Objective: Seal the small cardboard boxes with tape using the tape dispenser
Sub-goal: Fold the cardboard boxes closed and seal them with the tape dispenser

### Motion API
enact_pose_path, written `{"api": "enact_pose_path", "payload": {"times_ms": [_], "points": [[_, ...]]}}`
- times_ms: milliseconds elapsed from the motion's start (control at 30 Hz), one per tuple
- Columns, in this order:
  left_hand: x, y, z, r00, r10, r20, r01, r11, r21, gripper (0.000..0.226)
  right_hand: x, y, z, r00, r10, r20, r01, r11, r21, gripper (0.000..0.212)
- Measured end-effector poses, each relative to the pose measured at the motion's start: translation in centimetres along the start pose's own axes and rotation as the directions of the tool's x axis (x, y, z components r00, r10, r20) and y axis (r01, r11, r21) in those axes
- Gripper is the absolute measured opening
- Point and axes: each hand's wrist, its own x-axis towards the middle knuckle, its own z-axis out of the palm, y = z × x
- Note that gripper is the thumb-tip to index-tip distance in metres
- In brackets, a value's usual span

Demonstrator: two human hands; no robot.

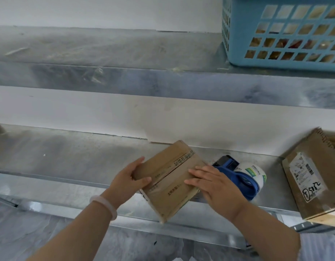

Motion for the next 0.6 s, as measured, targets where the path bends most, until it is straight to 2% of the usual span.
{"api": "enact_pose_path", "payload": {"times_ms": [67, 133, 167, 267, 400, 467, 500, 533, 567, 600], "points": [[-0.6, 0.5, 0.6, 0.998, 0.051, -0.02, -0.05, 0.997, 0.055, 0.06, 0.0, -0.3, -0.5, 0.994, 0.105, -0.025, -0.105, 0.994, -0.024, 0.034], [-1.3, 0.8, 1.9, 0.994, 0.069, -0.085, -0.065, 0.997, 0.045, 0.061, -0.3, -1.4, -0.9, 0.976, 0.212, 0.051, -0.213, 0.977, 0.02, 0.05], [-1.7, 0.9, 2.8, 0.991, 0.07, -0.114, -0.065, 0.997, 0.046, 0.065, -0.6, -2.1, -0.9, 0.968, 0.22, 0.118, -0.225, 0.974, 0.03, 0.061], [-2.7, 0.6, 5.2, 0.978, 0.086, -0.191, -0.064, 0.991, 0.119, 0.077, -1.5, -3.4, -0.3, 0.957, 0.15, 0.247, -0.156, 0.988, 0.004, 0.082], [-3.3, -0.2, 6.8, 0.982, 0.143, -0.124, -0.123, 0.979, 0.162, 0.096, -1.7, -1.6, 0.1, 0.964, 0.145, 0.222, -0.14, 0.989, -0.04, 0.07], [-3.1, -0.4, 7.1, 0.983, 0.147, -0.112, -0.127, 0.977, 0.172, 0.095, -2.4, -0.4, -1.0, 0.958, 0.155, 0.242, -0.145, 0.988, -0.059, 0.072], [-3.0, -0.2, 7.3, 0.984, 0.134, -0.115, -0.115, 0.981, 0.158, 0.092, -2.8, 0.1, -1.8, 0.963, 0.19, 0.191, -0.184, 0.982, -0.049, 0.074], [-2.9, 0.0, 7.6, 0.987, 0.114, -0.116, -0.098, 0.986, 0.132, 0.091, -3.4, 0.8, -2.5, 0.964, 0.252, 0.082, -0.251, 0.968, -0.024, 0.077], [-2.8, 0.3, 7.8, 0.988, 0.098, -0.117, -0.086, 0.991, 0.104, 0.09, -4.0, 1.8, -3.1, 0.937, 0.346, -0.045, -0.346, 0.938, 0.006, 0.08], [-2.6, 0.4, 8.1, 0.99, 0.079, -0.119, -0.07, 0.994, 0.081, 0.09, -4.6, 3.0, -3.6, 0.878, 0.464, -0.119, -0.462, 0.886, 0.047, 0.085]]}}
